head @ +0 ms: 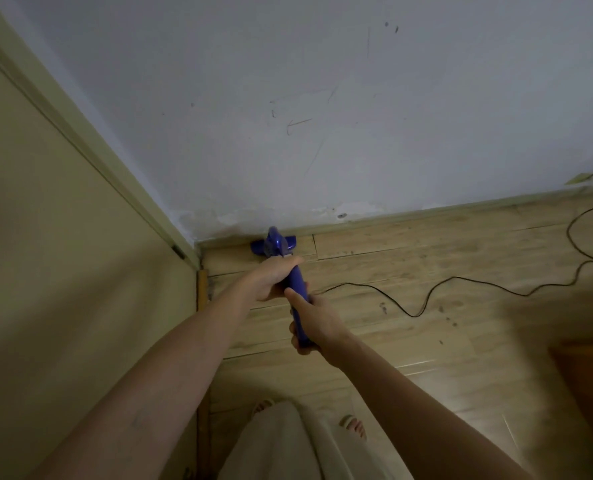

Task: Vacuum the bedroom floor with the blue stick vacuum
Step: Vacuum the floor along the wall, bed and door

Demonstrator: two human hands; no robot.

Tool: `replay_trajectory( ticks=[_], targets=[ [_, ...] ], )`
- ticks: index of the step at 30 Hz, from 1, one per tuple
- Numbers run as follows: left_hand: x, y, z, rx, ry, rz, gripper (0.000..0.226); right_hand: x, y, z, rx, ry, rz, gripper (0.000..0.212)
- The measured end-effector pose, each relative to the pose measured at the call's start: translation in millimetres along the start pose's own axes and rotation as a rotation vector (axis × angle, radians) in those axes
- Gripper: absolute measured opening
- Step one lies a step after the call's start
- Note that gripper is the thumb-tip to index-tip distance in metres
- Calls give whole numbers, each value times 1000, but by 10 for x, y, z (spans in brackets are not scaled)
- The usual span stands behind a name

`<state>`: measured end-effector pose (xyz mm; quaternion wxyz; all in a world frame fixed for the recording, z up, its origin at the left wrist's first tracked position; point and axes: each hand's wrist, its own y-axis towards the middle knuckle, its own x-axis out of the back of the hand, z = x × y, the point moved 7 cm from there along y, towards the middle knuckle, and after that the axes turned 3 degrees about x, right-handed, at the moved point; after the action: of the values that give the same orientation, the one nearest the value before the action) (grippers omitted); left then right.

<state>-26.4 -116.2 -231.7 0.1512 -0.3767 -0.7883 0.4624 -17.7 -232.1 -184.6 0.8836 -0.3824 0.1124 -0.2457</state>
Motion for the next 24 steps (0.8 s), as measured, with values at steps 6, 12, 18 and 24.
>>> replay_trajectory(
  ticks=[6,12,18,24],
  targets=[
    [69,-11,2,2,16,-13,24,-45,20,24,14,-50,25,36],
    [-89,-112,243,27,47,-6,27,-13,-176,-221,-46,-46,15,39],
    [-174,-279,304,90,51,39,22,40,-486,-187,-60,52,30,30],
    [-160,-313,376,89,58,42,27,12,-548,-198,-16,46,52,22]
  ],
)
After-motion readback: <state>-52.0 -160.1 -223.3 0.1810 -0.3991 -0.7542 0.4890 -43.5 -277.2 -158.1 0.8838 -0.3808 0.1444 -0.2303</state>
